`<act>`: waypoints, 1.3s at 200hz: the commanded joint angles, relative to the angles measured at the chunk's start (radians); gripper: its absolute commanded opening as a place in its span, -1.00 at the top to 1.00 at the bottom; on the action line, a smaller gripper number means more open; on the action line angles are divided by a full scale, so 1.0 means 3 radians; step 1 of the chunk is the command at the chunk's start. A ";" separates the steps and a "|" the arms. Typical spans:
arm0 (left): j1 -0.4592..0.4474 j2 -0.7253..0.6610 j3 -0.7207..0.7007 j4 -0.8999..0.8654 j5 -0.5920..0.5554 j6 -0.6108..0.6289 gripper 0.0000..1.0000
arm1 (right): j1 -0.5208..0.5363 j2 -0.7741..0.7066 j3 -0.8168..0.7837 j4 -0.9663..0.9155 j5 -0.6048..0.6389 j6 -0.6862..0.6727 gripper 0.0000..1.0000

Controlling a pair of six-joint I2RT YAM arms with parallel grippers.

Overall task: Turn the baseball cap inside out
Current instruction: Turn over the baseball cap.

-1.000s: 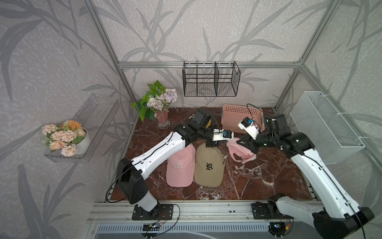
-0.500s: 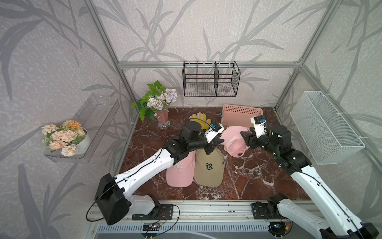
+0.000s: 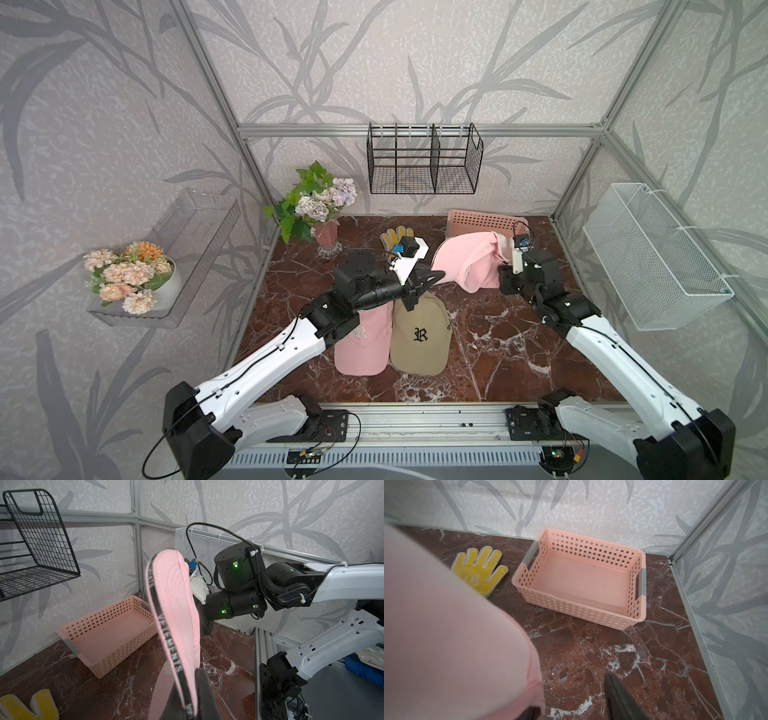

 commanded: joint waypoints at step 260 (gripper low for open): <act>0.0024 0.0268 0.0050 0.0072 -0.0364 -0.0990 1.00 | -0.0169 0.0272 0.0242 0.0154 -0.2283 0.0860 -0.22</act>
